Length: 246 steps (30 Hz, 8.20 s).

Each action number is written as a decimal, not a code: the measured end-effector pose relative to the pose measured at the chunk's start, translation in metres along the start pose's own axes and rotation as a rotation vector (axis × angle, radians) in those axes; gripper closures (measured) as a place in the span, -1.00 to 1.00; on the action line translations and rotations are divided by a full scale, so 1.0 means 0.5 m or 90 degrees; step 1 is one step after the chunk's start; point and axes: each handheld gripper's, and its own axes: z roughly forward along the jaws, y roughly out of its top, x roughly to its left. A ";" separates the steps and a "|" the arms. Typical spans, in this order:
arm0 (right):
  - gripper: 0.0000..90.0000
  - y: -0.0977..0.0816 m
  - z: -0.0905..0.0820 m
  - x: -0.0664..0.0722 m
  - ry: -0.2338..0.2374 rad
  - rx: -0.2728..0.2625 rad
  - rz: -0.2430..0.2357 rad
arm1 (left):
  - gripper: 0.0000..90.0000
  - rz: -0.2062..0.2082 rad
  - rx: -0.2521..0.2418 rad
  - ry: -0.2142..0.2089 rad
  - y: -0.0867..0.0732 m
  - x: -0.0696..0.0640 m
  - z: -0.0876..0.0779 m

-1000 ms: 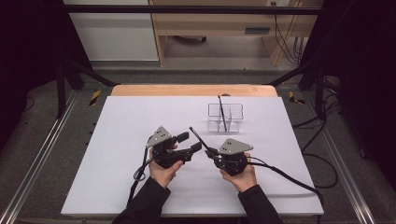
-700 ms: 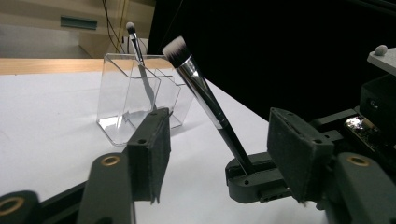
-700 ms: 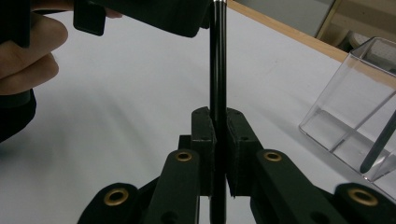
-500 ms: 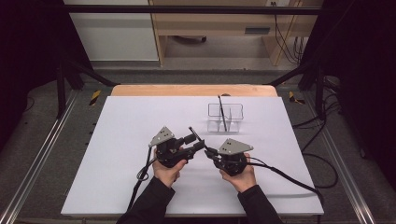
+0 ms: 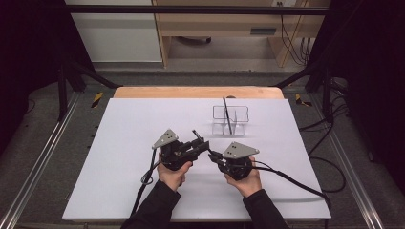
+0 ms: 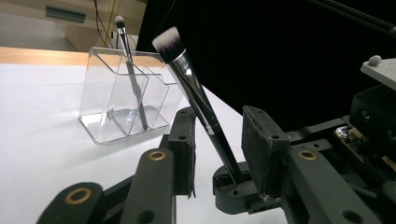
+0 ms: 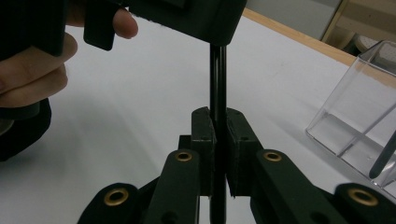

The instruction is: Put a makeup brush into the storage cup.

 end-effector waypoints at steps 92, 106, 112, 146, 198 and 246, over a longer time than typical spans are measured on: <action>0.86 0.018 -0.016 0.009 0.021 -0.032 0.048 | 0.84 0.106 0.049 0.014 0.013 -0.059 0.007; 0.86 0.016 -0.017 -0.005 0.008 -0.029 0.076 | 0.13 0.136 0.062 0.019 0.033 -0.044 -0.025; 0.86 0.020 -0.025 -0.016 -0.006 -0.033 0.086 | -0.23 0.148 0.071 0.024 0.036 -0.037 -0.043; 0.86 0.059 -0.063 -0.099 -0.087 -0.091 0.146 | -0.73 0.160 0.115 0.143 0.001 0.060 -0.169; 0.86 0.131 -0.023 -0.250 -0.185 -0.098 0.214 | -0.78 0.161 0.131 0.214 0.010 0.123 -0.226; 0.86 0.122 0.075 -0.294 -0.223 -0.066 0.238 | -0.78 0.166 0.138 0.213 0.009 0.122 -0.224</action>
